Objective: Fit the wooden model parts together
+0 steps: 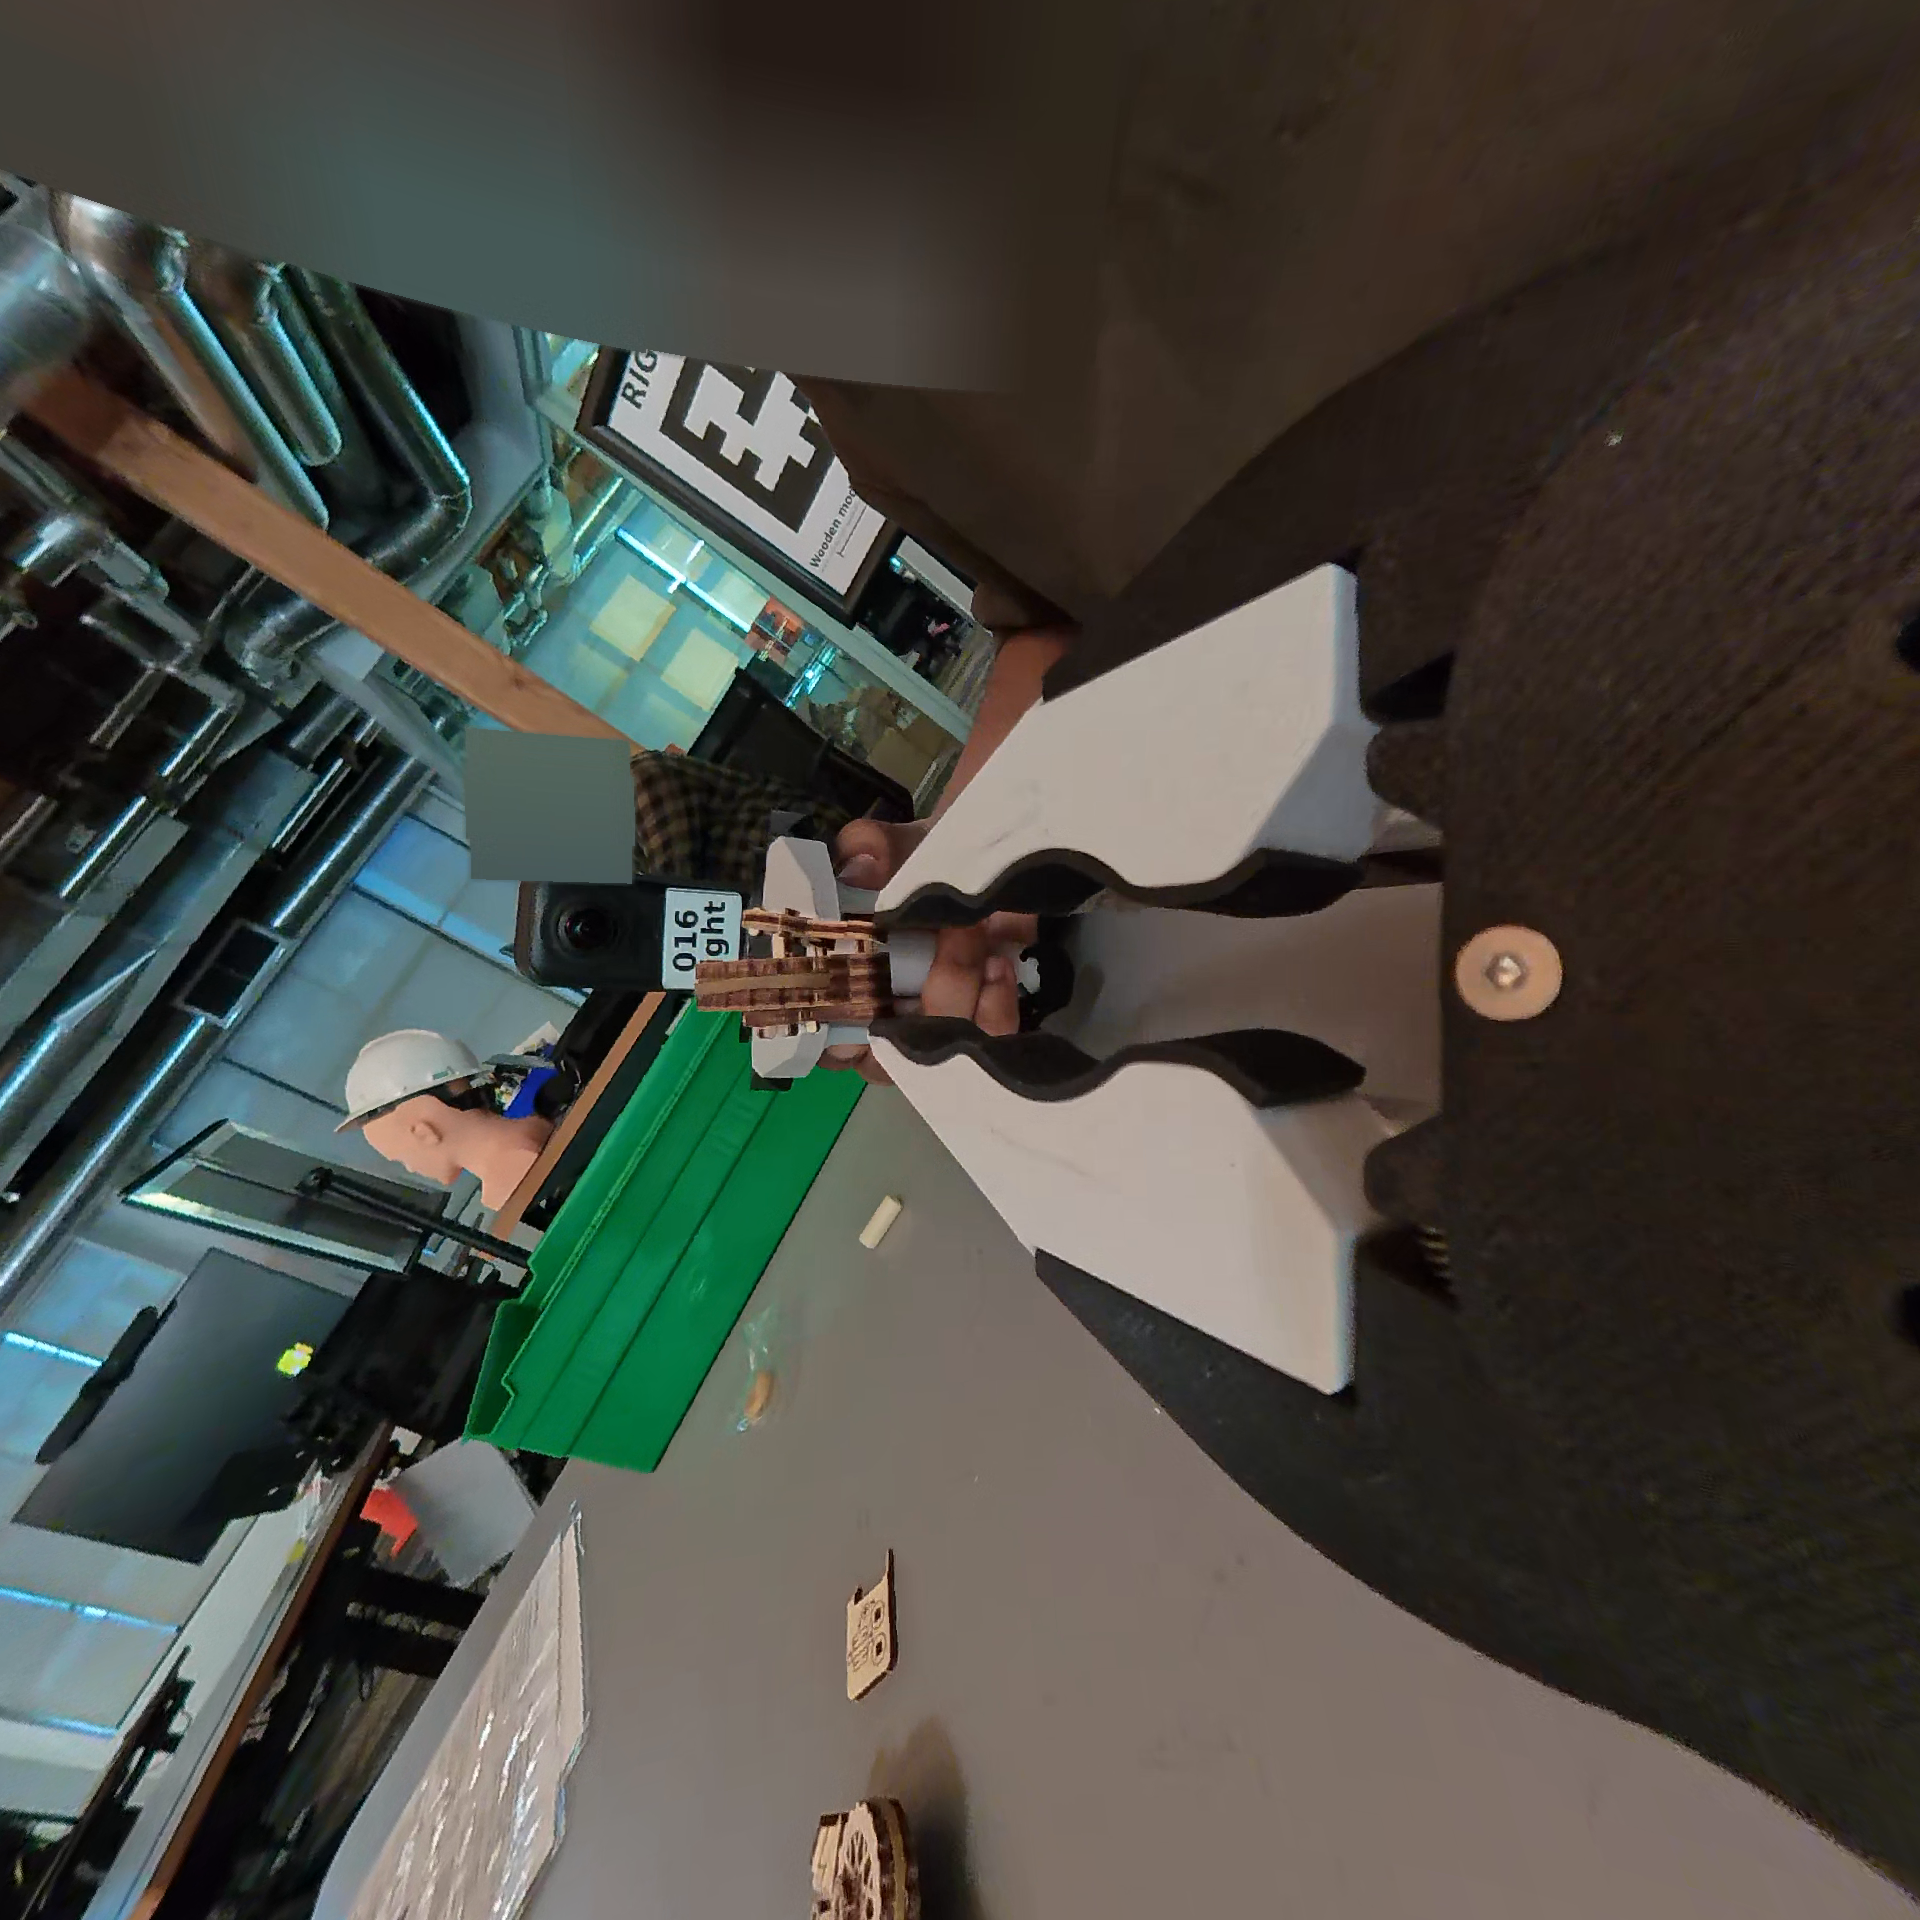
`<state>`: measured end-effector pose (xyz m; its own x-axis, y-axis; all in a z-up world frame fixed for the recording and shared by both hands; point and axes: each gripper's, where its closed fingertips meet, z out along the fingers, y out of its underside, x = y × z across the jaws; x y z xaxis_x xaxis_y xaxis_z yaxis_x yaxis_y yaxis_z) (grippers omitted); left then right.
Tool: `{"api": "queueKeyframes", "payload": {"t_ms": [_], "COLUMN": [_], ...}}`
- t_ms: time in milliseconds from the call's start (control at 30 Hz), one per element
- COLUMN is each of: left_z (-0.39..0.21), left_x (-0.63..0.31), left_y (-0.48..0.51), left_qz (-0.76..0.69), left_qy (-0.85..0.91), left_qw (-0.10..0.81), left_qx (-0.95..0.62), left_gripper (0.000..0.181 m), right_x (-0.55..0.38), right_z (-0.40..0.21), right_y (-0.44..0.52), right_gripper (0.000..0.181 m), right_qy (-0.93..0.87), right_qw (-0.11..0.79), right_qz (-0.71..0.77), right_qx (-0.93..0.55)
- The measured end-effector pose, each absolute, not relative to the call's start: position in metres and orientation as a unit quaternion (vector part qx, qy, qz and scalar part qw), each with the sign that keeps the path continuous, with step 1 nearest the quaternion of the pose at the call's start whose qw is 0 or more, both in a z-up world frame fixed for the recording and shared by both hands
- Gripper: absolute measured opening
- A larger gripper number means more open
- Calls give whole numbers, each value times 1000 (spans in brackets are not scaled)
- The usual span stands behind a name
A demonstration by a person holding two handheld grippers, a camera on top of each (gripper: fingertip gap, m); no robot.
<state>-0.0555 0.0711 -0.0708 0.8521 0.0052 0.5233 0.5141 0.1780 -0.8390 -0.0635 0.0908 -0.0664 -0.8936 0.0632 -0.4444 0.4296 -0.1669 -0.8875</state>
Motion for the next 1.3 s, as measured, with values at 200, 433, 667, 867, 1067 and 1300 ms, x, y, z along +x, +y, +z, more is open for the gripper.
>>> {"api": "queueKeyframes", "payload": {"t_ms": [200,433,667,867,1067,1300], "left_z": [-72,-71,-71,-71,-72,-73], "left_x": [-54,-53,-53,-53,-52,-52], "left_y": [72,71,71,72,72,72], "left_qz": [-175,-175,-179,-180,-179,-169], "left_qy": [-210,-208,-211,-211,-208,-203], "left_qw": [738,741,742,741,742,739], "left_qx": [-617,-614,-611,-611,-612,-620], "left_gripper": [15,19,20,16,18,16], "right_x": [-63,-63,-62,-61,-58,-57], "right_z": [-66,-64,-67,-67,-71,-71], "right_y": [91,93,92,91,89,88], "right_gripper": [15,15,14,14,14,15], "right_qy": [637,631,642,644,659,662], "right_qw": [118,122,116,115,104,102], "right_qz": [-738,-742,-736,-735,-726,-724], "right_qx": [189,189,183,178,168,164]}}
